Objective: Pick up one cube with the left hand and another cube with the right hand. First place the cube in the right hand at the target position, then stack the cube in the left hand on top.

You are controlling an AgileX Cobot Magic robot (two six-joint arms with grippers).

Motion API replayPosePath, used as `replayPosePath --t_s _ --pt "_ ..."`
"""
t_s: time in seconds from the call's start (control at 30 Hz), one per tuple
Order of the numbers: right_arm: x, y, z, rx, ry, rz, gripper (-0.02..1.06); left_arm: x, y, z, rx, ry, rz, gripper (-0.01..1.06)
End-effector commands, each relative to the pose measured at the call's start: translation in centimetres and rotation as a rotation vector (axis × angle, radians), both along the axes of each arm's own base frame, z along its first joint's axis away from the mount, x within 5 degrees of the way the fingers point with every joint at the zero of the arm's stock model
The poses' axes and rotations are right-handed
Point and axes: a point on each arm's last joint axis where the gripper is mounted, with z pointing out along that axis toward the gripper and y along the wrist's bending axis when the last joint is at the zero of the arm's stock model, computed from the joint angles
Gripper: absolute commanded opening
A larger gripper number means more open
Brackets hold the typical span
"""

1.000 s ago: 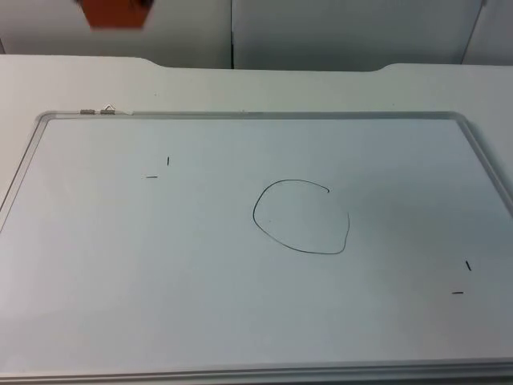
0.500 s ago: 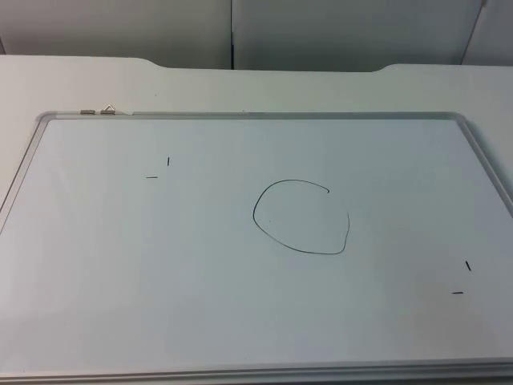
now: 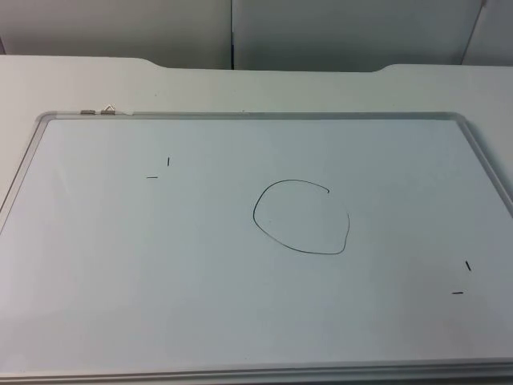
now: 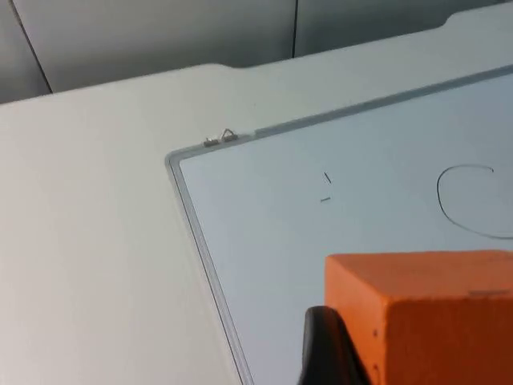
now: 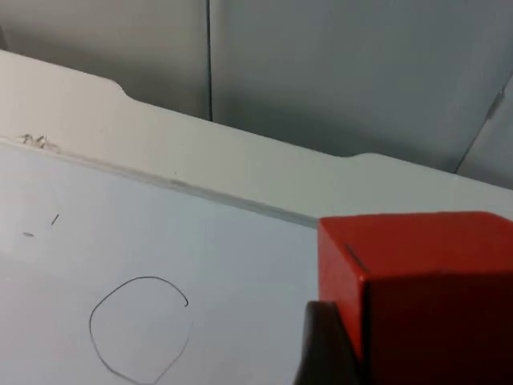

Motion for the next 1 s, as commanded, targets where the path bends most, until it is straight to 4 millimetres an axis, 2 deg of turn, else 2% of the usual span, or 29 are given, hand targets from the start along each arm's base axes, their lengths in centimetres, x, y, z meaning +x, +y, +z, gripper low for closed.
replayPosePath --t_s 0.0,0.17,0.27,0.33,0.4,0.43,0.53,0.57,0.67,0.7,0.73,0.83,0.87,0.97 --pt "-0.1 0.2 -0.3 -0.026 0.030 0.028 0.00 -0.4 0.0 -1.3 -0.022 -0.028 -0.017 0.05" --pt "-0.6 0.2 -1.0 -0.055 0.113 0.059 0.00 -1.0 -0.2 -2.9 -0.077 -0.045 -0.043 0.05" --pt "-0.4 0.6 -1.2 -0.048 0.134 0.083 0.00 -1.1 -0.2 -3.0 -0.090 -0.050 -0.049 0.05" --pt "0.3 1.2 -1.7 -0.046 0.173 0.101 0.00 -1.2 -0.2 -2.9 -0.096 -0.061 -0.050 0.05" --pt "2.0 2.1 -3.0 -0.060 0.247 0.107 0.00 -1.2 -0.2 -2.9 -0.100 -0.067 -0.051 0.05" --pt "2.0 2.1 -3.0 -0.060 0.247 0.107 0.00 -1.2 -0.2 -2.9 -0.100 -0.067 -0.051 0.05" --pt "5.7 4.4 -6.1 -0.088 0.380 0.124 0.00 -1.2 -0.2 -2.8 -0.102 -0.071 -0.052 0.05" --pt "5.7 4.4 -6.1 -0.088 0.380 0.124 0.00 -1.2 -0.2 -2.8 -0.102 -0.071 -0.052 0.05" --pt "8.7 8.0 -9.5 -0.117 0.432 0.183 0.00 -1.2 -0.2 -2.8 -0.104 -0.070 -0.053 0.05" --pt "9.2 9.1 -10.3 -0.117 0.438 0.202 0.00 -1.2 -0.2 -2.8 -0.104 -0.070 -0.053 0.05" --pt "9.2 9.1 -10.3 -0.117 0.438 0.202 0.00 -1.2 -0.2 -2.8 -0.104 -0.070 -0.053 0.05" --pt "11.0 12.2 -13.3 -0.137 0.502 0.226 0.00 -1.2 -0.2 -2.8 -0.104 -0.069 -0.053 0.05" --pt "11.0 12.2 -13.3 -0.137 0.502 0.226 0.00 -1.2 -0.2 -2.8 -0.104 -0.069 -0.053 0.05" --pt "12.7 14.0 -15.5 -0.156 0.526 0.212 0.00 -1.2 -0.3 -2.8 -0.108 -0.068 -0.055 0.05"
